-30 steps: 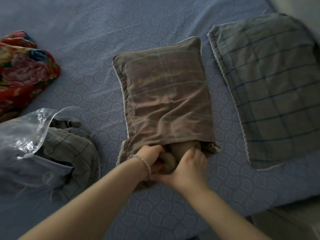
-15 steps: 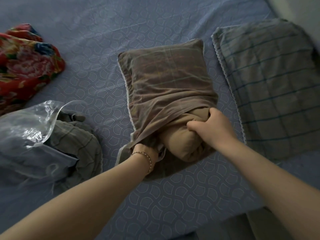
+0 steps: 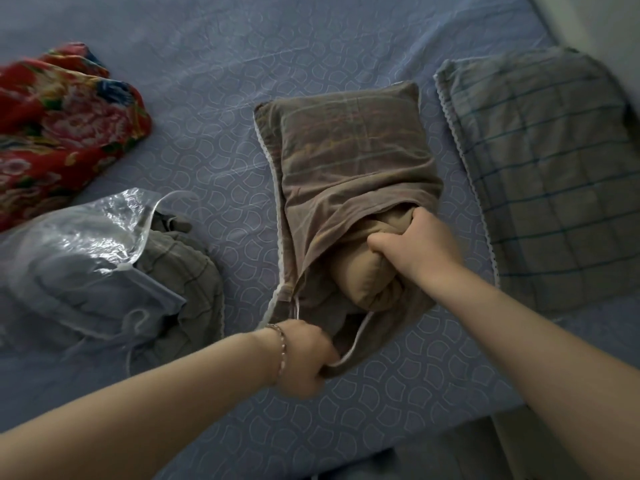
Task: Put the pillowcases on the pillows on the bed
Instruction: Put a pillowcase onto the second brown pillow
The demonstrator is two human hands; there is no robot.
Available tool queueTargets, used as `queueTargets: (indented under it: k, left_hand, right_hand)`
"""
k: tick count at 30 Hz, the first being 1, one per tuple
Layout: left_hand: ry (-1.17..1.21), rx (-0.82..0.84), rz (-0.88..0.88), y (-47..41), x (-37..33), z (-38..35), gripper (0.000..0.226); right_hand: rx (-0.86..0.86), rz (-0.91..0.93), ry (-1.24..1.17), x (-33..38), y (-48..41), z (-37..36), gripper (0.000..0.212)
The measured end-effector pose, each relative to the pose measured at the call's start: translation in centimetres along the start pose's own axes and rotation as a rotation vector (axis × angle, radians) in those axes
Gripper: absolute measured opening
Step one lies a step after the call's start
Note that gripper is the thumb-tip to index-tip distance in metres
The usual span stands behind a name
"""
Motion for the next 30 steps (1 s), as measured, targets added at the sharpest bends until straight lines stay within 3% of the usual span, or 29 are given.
queueTargets:
  k: [2,5,7,9,11,13,15,17,19,22,24,27,29,30]
  left_hand:
    - [0.219,-0.095,-0.062,0.1,-1.6,1.4,0.037]
    - [0.333,-0.267,-0.183,0.9,-2.7,3.3,0.048]
    - [0.208,-0.274,-0.141,0.9,-1.9,2.9,0.05]
    - [-0.021,-0.156,0.0,0.0,0.6,0.2,0.054]
    - [-0.205,-0.136,0.109,-0.2,3.8,-1.5,0.05]
    - [-0.254,-0.369,0.087,0.8,5.2,-0.7,0.029]
    - [-0.133,-0.544,-0.007,2.3,5.3,0.1,0.02]
    - [-0.01,-0.547,-0.093,3.0,5.2,-0.3,0.018]
    - [0.053,-0.556,-0.091,3.0,5.3,-0.6,0.022]
    - [0.073,-0.625,-0.107,3.0,5.6,-0.5,0.026]
    - [0.066,-0.674,-0.141,3.5,5.5,0.0,0.029]
    - [0.019,-0.665,-0.132,3.7,5.8,-0.5,0.03]
    - [-0.002,-0.607,-0.095,3.2,5.8,-1.7,0.029]
    - [-0.001,-0.579,-0.063,2.9,5.9,-2.1,0.027]
  right_hand:
    - [0.031,0.017,0.059,1.0,0.8,-1.6,0.065]
    - [0.187,0.047,0.292,-0.1,3.0,-6.7,0.072]
    - [0.346,0.011,0.456,-2.9,4.8,-10.2,0.077]
    - [0.405,-0.057,0.529,-5.5,5.6,-11.5,0.081]
    - [0.339,-0.072,0.569,-6.1,5.3,-11.4,0.074]
    - [0.3,0.038,0.623,-4.5,5.6,-11.8,0.06]
    - [0.201,0.263,0.671,-2.3,6.0,-12.5,0.048]
    - [0.166,0.349,0.658,-1.6,6.5,-12.7,0.043]
    - [0.259,0.255,0.503,-3.0,6.3,-13.2,0.034]
    - [0.503,0.264,-0.097,-0.7,7.0,-16.7,0.041]
    - [0.58,0.365,-0.346,3.0,7.4,-18.4,0.032]
    - [0.872,0.312,-0.289,3.9,8.8,-22.9,0.034]
    - [0.973,0.258,-0.197,2.3,9.3,-24.3,0.042]
    - [0.946,0.271,-0.151,1.7,9.2,-23.8,0.04]
Point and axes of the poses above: each hand's wrist, its own y-axis away from the middle knuckle, its own z-axis out of the back of the hand, x = y × z, the point moved 9 cm from there along -y, towards the middle knuckle, and after that the axes turned 12 degrees about z, right-handed, at the moved point
